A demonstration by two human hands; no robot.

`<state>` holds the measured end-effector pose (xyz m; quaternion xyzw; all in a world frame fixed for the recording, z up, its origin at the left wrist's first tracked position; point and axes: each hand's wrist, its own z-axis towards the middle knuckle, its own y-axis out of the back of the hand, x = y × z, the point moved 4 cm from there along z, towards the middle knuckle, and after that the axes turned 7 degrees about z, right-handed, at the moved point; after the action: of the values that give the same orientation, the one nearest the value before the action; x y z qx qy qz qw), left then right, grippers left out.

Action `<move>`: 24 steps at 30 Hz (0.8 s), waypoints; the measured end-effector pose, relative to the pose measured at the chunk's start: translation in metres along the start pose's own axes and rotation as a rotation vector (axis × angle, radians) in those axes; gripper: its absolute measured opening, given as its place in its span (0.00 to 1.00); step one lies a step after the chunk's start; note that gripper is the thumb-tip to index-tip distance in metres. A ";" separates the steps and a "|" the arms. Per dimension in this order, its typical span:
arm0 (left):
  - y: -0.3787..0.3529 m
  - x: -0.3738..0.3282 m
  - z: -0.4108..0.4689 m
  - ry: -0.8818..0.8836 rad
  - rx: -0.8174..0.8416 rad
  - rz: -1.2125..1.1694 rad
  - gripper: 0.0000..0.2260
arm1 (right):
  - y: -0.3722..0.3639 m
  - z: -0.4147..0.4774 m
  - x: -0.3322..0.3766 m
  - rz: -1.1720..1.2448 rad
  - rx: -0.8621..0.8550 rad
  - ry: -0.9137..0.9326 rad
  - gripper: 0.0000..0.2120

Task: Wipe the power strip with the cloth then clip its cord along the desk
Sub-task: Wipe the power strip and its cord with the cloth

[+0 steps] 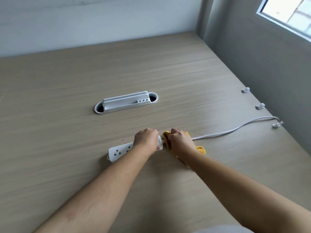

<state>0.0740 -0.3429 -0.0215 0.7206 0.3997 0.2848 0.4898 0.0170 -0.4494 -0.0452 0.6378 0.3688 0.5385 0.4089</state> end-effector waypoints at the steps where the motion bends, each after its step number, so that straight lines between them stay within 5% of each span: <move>1: 0.001 -0.002 -0.001 -0.008 -0.004 0.021 0.10 | 0.004 -0.006 -0.013 -0.009 -0.015 -0.001 0.13; 9: 0.004 -0.005 -0.002 -0.006 0.026 0.021 0.09 | 0.065 -0.054 -0.161 -0.092 -0.114 -0.350 0.16; 14: 0.002 -0.003 0.000 0.013 0.016 -0.014 0.10 | 0.037 -0.030 -0.085 -0.024 -0.065 -0.198 0.18; 18: 0.002 -0.004 0.000 0.024 0.018 0.027 0.13 | 0.001 -0.006 0.000 0.040 0.052 -0.044 0.11; 21: 0.002 -0.006 0.000 0.030 0.022 0.049 0.12 | 0.007 -0.017 -0.032 0.031 -0.031 -0.015 0.10; 24: 0.005 -0.008 -0.002 0.044 0.042 0.058 0.10 | 0.035 -0.049 -0.113 -0.042 -0.154 -0.182 0.15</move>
<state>0.0701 -0.3499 -0.0165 0.7353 0.3954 0.3063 0.4574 -0.0474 -0.5596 -0.0526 0.6429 0.3010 0.4965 0.4996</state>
